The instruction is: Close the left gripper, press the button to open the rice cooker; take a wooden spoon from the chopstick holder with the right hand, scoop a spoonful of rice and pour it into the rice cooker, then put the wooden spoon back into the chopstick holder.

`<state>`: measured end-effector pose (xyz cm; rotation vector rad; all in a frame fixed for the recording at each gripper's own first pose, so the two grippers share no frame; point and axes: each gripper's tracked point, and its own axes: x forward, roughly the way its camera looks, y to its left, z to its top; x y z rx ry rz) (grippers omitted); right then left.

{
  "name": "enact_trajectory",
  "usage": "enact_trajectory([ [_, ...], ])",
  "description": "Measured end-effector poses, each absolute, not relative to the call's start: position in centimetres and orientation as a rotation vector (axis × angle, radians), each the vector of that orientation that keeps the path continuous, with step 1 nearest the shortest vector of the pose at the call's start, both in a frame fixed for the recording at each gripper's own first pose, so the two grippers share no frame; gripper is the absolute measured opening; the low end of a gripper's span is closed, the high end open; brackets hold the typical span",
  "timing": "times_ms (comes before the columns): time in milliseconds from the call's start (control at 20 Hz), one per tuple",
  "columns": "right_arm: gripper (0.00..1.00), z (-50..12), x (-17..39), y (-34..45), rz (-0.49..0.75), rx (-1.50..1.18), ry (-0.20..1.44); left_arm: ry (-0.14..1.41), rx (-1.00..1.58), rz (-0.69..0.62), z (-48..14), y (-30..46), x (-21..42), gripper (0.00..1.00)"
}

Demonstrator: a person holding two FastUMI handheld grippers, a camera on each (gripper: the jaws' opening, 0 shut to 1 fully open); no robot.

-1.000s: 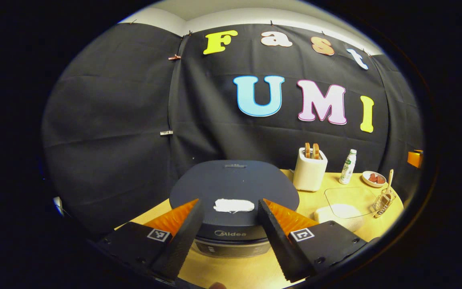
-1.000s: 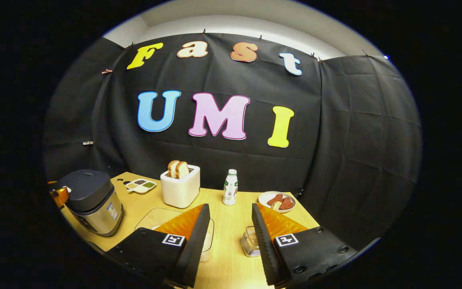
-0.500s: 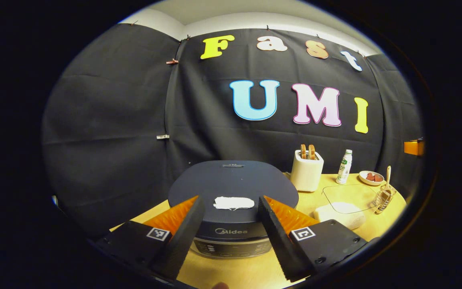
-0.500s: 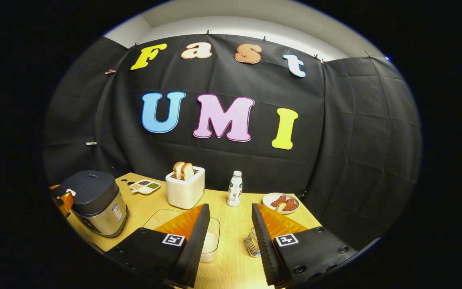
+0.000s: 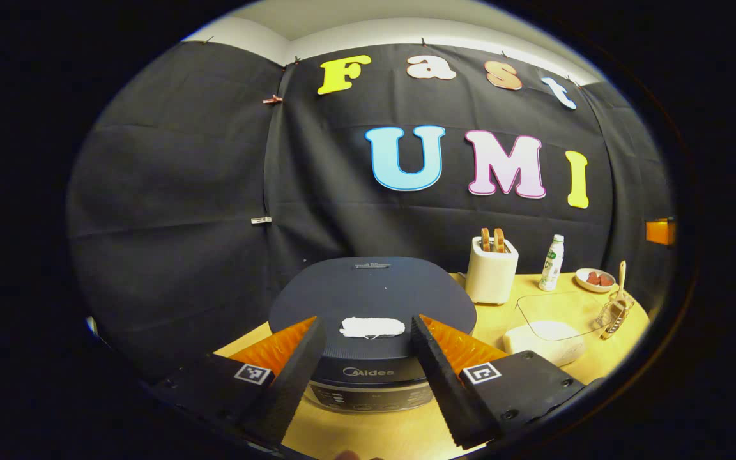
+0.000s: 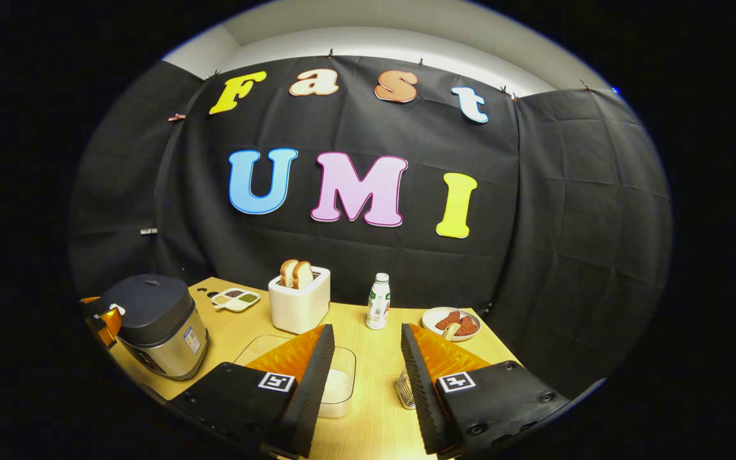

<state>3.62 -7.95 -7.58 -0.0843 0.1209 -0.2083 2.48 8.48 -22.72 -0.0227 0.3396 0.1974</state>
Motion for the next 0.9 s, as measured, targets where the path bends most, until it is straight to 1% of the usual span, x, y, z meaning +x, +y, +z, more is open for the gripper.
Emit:
enact_trajectory([
  [150,0.66,-7.2,3.3,-8.2,-0.208,-0.088,0.114,0.368,-0.035,0.208,-22.4,8.7,2.8,0.94],
  [250,0.66,-6.9,3.1,-8.5,-0.214,-0.083,0.106,0.312,-0.037,0.223,-20.8,9.1,3.3,0.92],
  [450,0.67,-6.4,2.7,-8.6,-0.211,-0.067,0.095,0.302,-0.049,0.241,-19.0,9.6,3.9,0.92],
  [500,0.69,-6.3,2.6,-8.7,-0.213,-0.063,0.091,0.291,-0.051,0.238,-18.4,9.5,4.1,0.92],
  [650,0.70,-5.9,2.4,-8.6,-0.212,-0.057,0.083,0.271,-0.036,0.223,-17.2,9.1,4.6,0.92],
  [750,0.74,-5.4,2.2,-8.6,-0.209,-0.056,0.074,0.263,-0.027,0.214,-16.6,8.8,4.8,0.92],
  [900,0.84,-4.8,2.0,-8.6,-0.202,-0.058,0.059,0.247,-0.021,0.202,-15.2,8.0,4.8,0.92],
])
